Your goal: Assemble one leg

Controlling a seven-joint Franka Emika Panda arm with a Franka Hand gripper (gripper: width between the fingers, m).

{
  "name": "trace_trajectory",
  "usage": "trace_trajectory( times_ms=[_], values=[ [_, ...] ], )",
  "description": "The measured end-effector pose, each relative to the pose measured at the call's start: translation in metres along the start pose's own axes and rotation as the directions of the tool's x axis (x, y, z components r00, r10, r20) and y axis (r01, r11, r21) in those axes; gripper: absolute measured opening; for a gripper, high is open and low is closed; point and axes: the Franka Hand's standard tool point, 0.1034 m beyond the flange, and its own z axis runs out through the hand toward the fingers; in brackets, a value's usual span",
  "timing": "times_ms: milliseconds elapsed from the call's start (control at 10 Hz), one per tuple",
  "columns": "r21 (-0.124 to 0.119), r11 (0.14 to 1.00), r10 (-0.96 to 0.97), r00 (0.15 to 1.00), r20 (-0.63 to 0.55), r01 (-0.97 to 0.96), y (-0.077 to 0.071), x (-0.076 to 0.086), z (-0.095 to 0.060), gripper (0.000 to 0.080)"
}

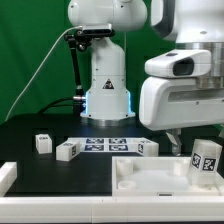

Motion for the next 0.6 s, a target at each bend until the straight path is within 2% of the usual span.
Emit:
trace_trajectory(
  times_ms=[100, 200, 300, 400, 500, 600],
  values=[
    [0.0, 1.0, 0.0, 1.0, 0.0, 0.0, 0.0001, 0.0007, -0.0001, 0.0649],
    [0.0, 1.0, 0.001, 1.0, 0.0, -0.001, 0.0004, 0.0006, 0.0003, 0.0514],
    [0.0, 1.0, 0.001, 1.0, 0.0, -0.001, 0.0004, 0.0006, 0.0003, 0.0514],
    [0.0, 1.0, 0.001, 1.0, 0.0, -0.001, 0.0005, 0.0006, 0.0003, 0.0374],
    [0.0, 1.0, 0.001, 1.0, 0.0, -0.001, 0.0007, 0.0005, 0.0003, 0.0291],
    [0.0, 1.0, 0.001, 1.0, 0.0, -0.001, 0.0007, 0.0005, 0.0004, 0.0291]
  ],
)
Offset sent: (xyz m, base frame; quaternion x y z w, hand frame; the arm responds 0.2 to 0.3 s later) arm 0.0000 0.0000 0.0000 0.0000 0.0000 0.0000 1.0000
